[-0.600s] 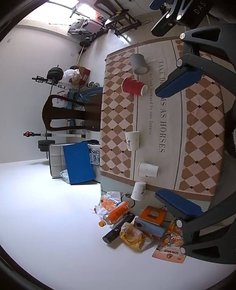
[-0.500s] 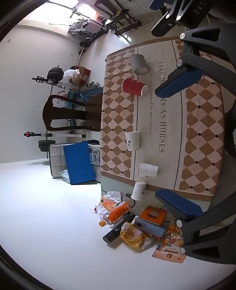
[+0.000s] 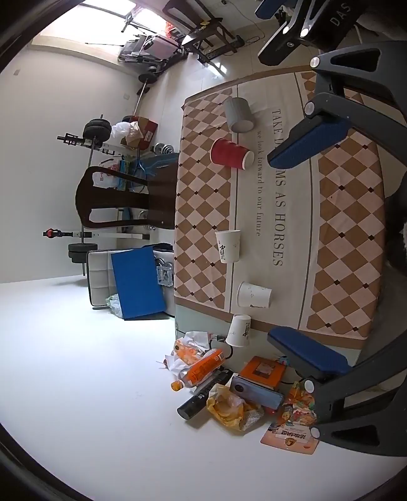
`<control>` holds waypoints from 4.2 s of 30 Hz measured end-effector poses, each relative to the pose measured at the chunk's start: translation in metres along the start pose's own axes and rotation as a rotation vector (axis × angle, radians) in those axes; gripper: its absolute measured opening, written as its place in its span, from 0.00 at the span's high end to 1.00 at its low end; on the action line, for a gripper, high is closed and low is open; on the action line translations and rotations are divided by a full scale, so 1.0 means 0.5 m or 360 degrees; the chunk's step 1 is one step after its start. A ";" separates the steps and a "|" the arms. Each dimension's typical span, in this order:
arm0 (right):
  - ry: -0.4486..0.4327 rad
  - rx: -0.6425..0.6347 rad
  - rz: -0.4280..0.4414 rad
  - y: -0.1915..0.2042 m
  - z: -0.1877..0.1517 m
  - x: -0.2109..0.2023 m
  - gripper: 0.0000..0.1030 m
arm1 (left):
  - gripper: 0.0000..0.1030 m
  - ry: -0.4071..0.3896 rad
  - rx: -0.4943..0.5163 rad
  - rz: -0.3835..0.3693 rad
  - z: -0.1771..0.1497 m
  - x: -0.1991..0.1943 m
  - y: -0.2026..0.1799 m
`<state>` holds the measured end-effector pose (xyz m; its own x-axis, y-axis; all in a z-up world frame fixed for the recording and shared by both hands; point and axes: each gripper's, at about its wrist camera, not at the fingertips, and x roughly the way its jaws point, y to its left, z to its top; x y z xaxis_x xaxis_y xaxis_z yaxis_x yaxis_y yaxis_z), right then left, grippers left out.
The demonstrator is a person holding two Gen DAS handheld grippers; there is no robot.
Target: Flip cup upright
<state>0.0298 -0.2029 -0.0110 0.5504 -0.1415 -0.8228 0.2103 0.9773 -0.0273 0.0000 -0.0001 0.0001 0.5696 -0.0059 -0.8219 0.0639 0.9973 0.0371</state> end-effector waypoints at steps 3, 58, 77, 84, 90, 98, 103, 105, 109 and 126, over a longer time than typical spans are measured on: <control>-0.0003 0.0001 0.0001 0.000 -0.001 -0.003 0.01 | 0.00 -0.0005 -0.0001 -0.0004 0.000 0.000 0.000; -0.0033 0.0003 0.0005 0.003 -0.001 -0.035 0.01 | 0.00 -0.0043 -0.0006 -0.0010 -0.004 -0.022 -0.007; -0.0009 0.0017 0.0024 -0.001 0.004 -0.020 0.01 | 0.00 0.0009 -0.0069 0.0056 0.063 -0.041 -0.050; 0.0151 -0.0050 0.0065 0.019 -0.005 0.125 0.01 | 0.00 0.0072 -0.0169 0.0269 0.063 0.074 -0.026; 0.0348 -0.0161 0.0107 0.125 -0.018 0.291 0.01 | 0.00 0.0273 -0.0298 0.0394 0.019 0.213 0.082; 0.0568 -0.0401 0.0113 0.366 -0.057 0.536 0.01 | 0.00 0.0489 -0.0478 0.0468 -0.036 0.392 0.262; 0.0678 -0.0518 0.0079 0.488 -0.070 0.666 0.01 | 0.01 0.0621 -0.0717 0.0407 -0.030 0.508 0.376; 0.0711 -0.0534 0.0064 0.511 -0.072 0.701 0.01 | 0.01 0.0670 -0.0841 0.0352 -0.029 0.555 0.419; 0.0773 -0.0536 0.0007 0.564 -0.067 0.790 0.06 | 0.13 0.0723 -0.1104 0.0210 -0.026 0.642 0.485; 0.0853 -0.0403 -0.0141 0.593 -0.050 0.898 0.10 | 0.32 0.0695 -0.1698 -0.0061 0.000 0.854 0.581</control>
<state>0.3193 0.0274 -0.4026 0.0414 -0.1889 -0.9811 0.0014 0.9820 -0.1890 0.2618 0.2871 -0.3398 0.2371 -0.2192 -0.9464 -0.7688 0.5533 -0.3207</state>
